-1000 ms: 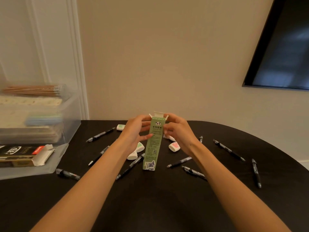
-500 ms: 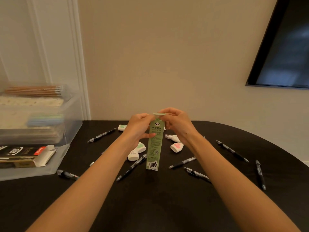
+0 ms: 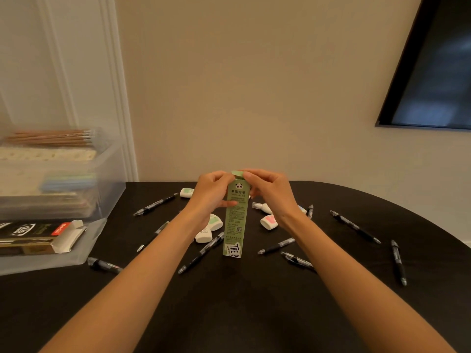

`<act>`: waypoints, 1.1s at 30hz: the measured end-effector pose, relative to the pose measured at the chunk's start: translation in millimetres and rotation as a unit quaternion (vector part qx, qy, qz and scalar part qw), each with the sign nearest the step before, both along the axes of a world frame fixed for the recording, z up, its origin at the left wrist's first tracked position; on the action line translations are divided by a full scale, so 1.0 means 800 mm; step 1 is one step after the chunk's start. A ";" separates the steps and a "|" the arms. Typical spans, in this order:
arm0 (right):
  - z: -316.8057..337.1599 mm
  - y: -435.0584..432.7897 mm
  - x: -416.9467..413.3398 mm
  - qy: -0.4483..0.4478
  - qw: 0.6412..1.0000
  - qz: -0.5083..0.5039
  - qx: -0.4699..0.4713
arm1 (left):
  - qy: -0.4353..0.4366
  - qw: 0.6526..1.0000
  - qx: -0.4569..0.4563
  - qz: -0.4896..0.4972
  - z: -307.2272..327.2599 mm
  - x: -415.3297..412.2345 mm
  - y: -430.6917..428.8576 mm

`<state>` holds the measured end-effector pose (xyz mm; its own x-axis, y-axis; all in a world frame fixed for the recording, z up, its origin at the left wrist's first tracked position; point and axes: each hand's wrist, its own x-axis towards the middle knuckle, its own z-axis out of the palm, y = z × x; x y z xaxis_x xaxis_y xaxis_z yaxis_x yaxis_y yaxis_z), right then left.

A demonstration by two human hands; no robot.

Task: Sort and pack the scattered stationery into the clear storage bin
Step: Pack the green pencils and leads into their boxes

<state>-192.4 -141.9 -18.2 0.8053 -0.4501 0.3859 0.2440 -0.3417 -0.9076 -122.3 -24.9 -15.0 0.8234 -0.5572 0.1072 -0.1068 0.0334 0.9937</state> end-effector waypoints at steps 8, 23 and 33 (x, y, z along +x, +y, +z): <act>0.001 -0.002 0.003 -0.013 0.996 -0.016 -0.092 | 0.009 1.000 -0.024 -0.007 0.000 0.000 0.001; -0.010 -0.005 0.002 -0.063 0.958 -0.065 -0.273 | 0.000 1.000 -0.003 0.003 0.004 0.003 -0.002; -0.003 -0.003 -0.008 -0.001 0.989 -0.044 -0.141 | 0.046 0.999 -0.004 -0.022 -0.008 -0.019 0.005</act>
<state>-198.5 -144.3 -20.3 0.7669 -0.3919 0.5081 0.2043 -0.6015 -0.7723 -137.3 -20.9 -21.8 0.8043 -0.5931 0.0356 -0.0125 0.0431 0.9990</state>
